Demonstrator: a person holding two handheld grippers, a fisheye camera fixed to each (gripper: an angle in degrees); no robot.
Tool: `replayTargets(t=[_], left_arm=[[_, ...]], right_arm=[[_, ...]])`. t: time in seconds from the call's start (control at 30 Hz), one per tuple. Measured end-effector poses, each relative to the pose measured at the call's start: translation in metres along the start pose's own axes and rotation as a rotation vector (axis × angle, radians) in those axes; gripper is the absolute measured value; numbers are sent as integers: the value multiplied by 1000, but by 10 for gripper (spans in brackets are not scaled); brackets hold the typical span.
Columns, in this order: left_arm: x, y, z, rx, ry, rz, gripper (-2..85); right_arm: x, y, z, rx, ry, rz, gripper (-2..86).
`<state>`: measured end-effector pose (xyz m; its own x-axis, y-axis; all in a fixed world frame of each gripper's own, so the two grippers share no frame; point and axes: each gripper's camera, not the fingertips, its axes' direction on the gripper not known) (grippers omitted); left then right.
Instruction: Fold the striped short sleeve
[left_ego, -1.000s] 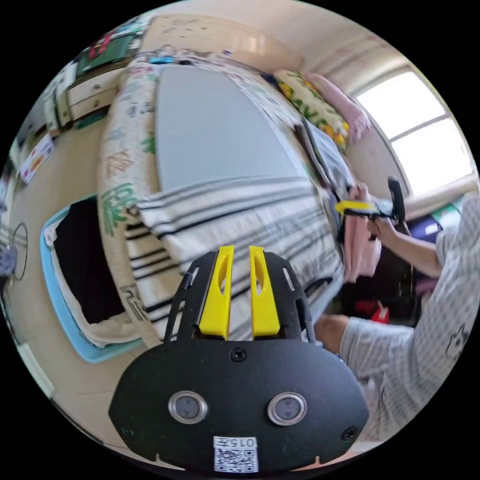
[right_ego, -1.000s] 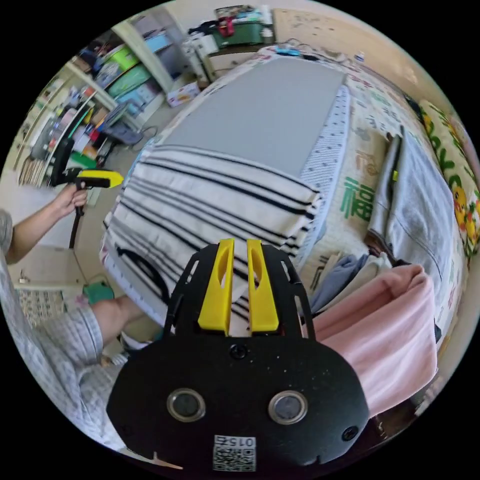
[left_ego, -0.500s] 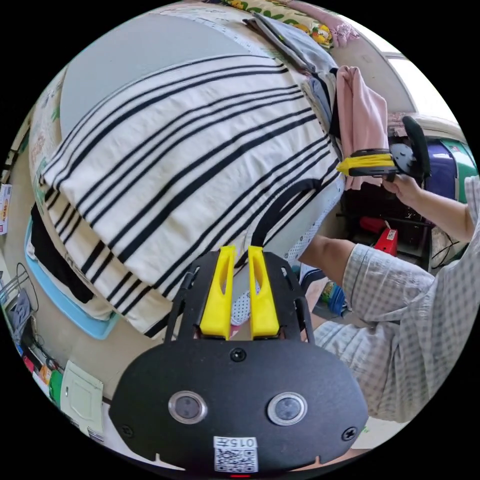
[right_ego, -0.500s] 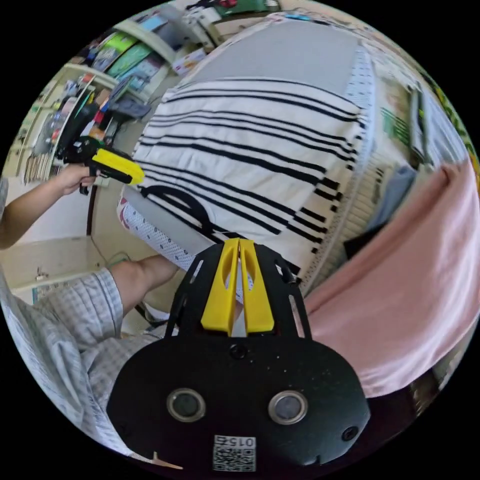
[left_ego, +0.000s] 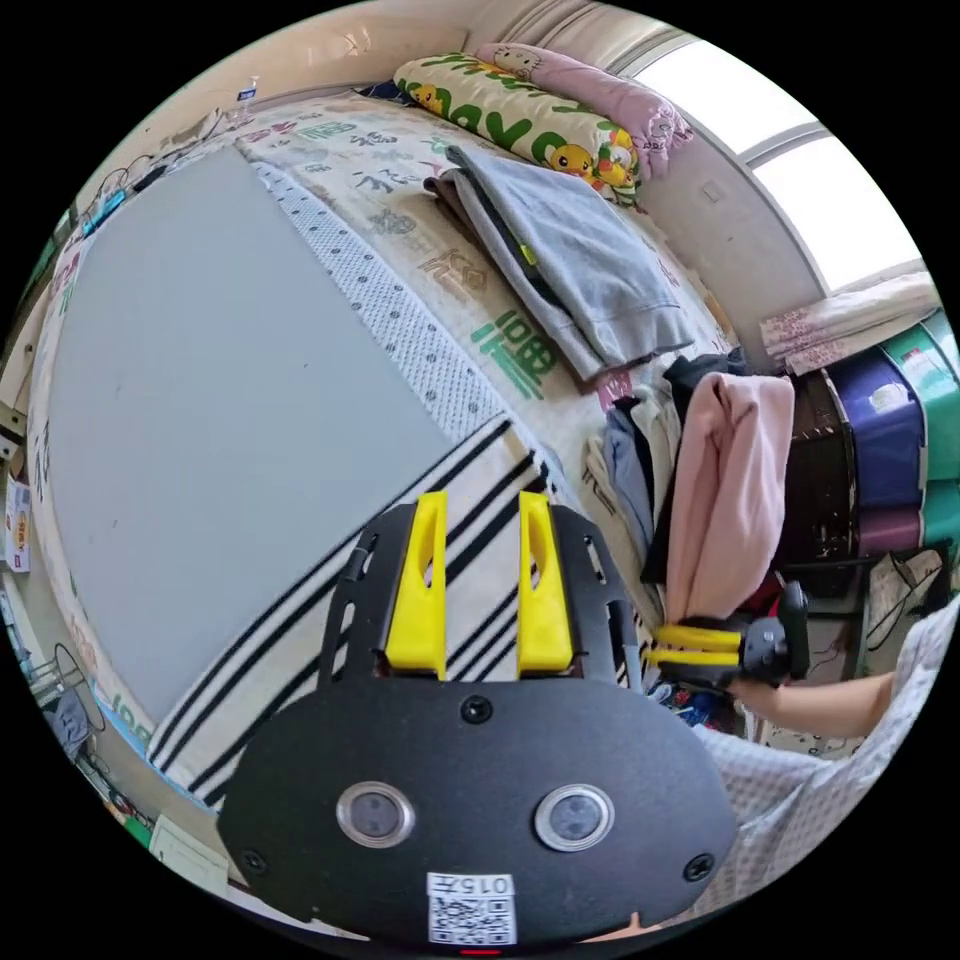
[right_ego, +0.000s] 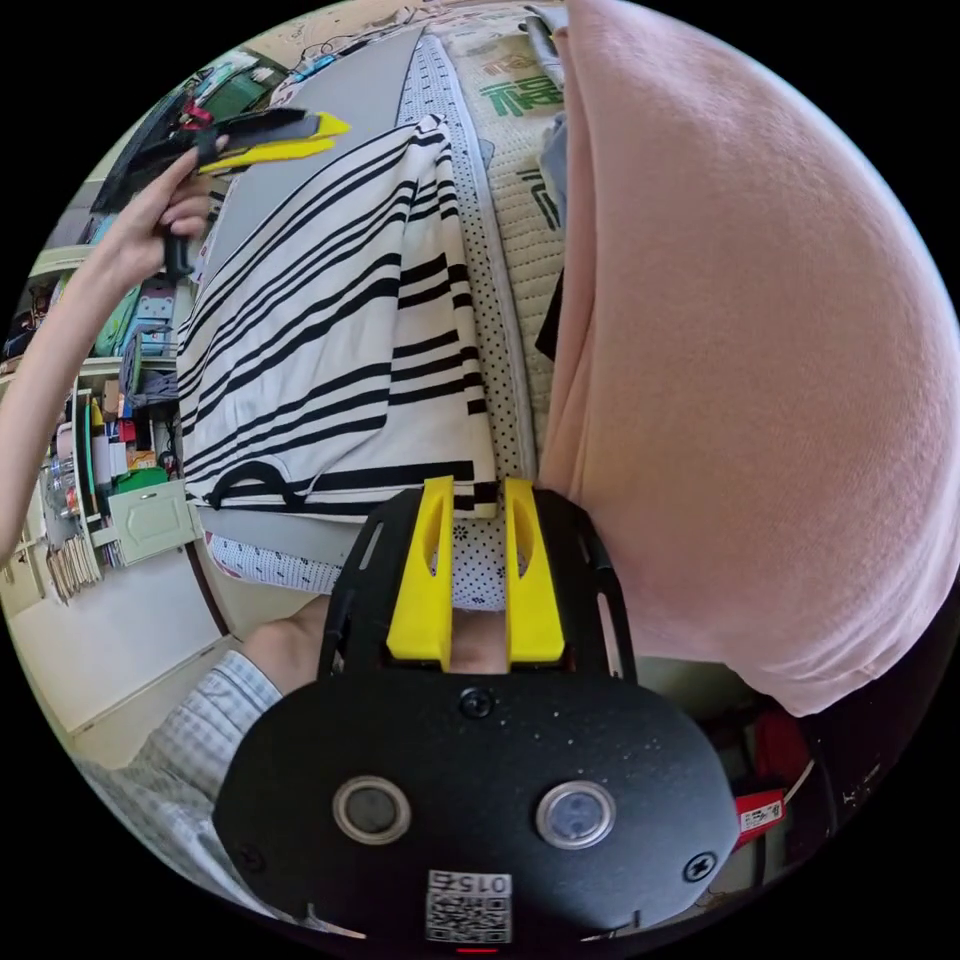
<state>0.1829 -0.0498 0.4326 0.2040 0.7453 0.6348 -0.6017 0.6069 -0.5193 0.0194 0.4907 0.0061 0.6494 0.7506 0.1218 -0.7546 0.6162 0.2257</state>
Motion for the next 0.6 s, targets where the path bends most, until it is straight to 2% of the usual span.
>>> replayTargets(t=[0.17, 0.23, 0.33, 0.5, 0.6], left_arm=[[32, -42, 35, -90, -131, 118, 107], [35, -47, 49, -165, -177, 109, 94], [36, -52, 49, -183, -206, 101, 63], [38, -57, 25, -138, -180, 112, 14], [36, -59, -6, -39, -57, 94, 6]], right_arm=[[3, 9, -24, 31, 3, -33, 58], [6, 11, -31, 37, -21, -27, 43], [7, 12, -53, 56, -57, -36, 19], [11, 17, -112, 114, -94, -92, 7], [9, 24, -157, 152, -22, -132, 5]])
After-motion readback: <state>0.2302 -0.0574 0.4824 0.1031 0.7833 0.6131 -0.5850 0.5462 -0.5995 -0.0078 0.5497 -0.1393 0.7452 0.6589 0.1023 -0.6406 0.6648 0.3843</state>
